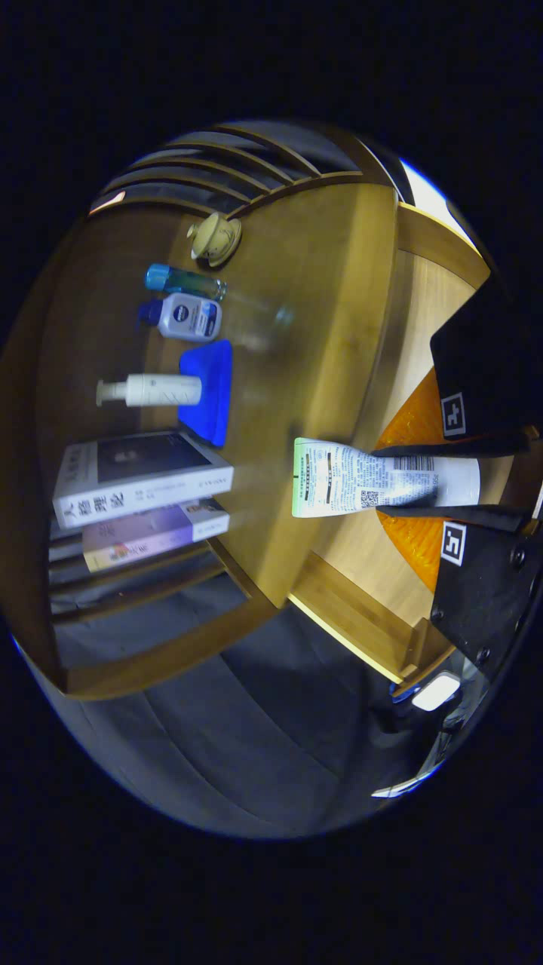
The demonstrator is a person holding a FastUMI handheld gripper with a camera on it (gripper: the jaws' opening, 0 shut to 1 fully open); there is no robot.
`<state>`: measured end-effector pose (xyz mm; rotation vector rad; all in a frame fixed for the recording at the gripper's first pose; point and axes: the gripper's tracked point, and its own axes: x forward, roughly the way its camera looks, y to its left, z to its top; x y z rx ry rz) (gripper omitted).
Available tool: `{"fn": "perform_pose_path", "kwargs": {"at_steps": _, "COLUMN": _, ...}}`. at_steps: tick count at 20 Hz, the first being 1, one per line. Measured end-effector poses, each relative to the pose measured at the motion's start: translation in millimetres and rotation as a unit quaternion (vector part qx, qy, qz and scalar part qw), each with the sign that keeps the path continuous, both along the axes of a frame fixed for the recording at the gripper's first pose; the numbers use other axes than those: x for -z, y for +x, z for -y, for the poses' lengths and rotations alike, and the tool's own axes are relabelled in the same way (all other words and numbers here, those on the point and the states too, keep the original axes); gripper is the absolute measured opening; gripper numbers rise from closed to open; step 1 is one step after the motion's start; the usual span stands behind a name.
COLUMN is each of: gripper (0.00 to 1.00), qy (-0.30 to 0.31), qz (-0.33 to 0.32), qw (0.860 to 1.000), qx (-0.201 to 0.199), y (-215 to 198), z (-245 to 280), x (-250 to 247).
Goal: Pull open the drawer, take out the items inside it, and place them on the countertop above the cabinet.
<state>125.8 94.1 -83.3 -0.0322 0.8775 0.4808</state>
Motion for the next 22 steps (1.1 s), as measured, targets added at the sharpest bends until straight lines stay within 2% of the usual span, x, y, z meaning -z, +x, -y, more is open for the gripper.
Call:
{"fn": "perform_pose_path", "kwargs": {"at_steps": 9, "gripper": 0.27, "qy": 0.012, "qz": -0.006, "qw": 0.991, "qx": 0.131, "y": 94.3, "z": 34.3, "x": 12.8}}
{"fn": "perform_pose_path", "kwargs": {"at_steps": 10, "gripper": 0.31, "qy": 0.018, "qz": -0.009, "qw": 0.99, "qx": 0.142, "y": 103.3, "z": 36.2, "x": 14.4}}
{"fn": "perform_pose_path", "kwargs": {"at_steps": 13, "gripper": 0.31, "qy": 0.063, "qz": -0.028, "qw": 0.981, "qx": 0.181, "y": 120.1, "z": 33.6, "x": 15.5}}
{"fn": "perform_pose_path", "kwargs": {"at_steps": 15, "gripper": 0.31, "qy": 0.076, "qz": -0.033, "qw": 0.978, "qx": 0.19, "y": 127.5, "z": 32.5, "x": 18.6}}
{"fn": "perform_pose_path", "kwargs": {"at_steps": 16, "gripper": 0.37, "qy": 0.071, "qz": -0.033, "qw": 0.978, "qx": 0.193, "y": 128.4, "z": 33.7, "x": 21.2}}
{"fn": "perform_pose_path", "kwargs": {"at_steps": 19, "gripper": 0.41, "qy": 0.056, "qz": -0.009, "qw": 0.982, "qx": 0.18, "y": 126.1, "z": 33.3, "x": 15.2}}
{"fn": "perform_pose_path", "kwargs": {"at_steps": 20, "gripper": 0.51, "qy": 0.052, "qz": 0.008, "qw": 0.983, "qx": 0.177, "y": 126.8, "z": 32.5, "x": 12.7}}
{"fn": "perform_pose_path", "kwargs": {"at_steps": 22, "gripper": 0.79, "qy": 0.039, "qz": 0.043, "qw": 0.984, "qx": 0.167, "y": 118.4, "z": 32.0, "x": -4.2}}
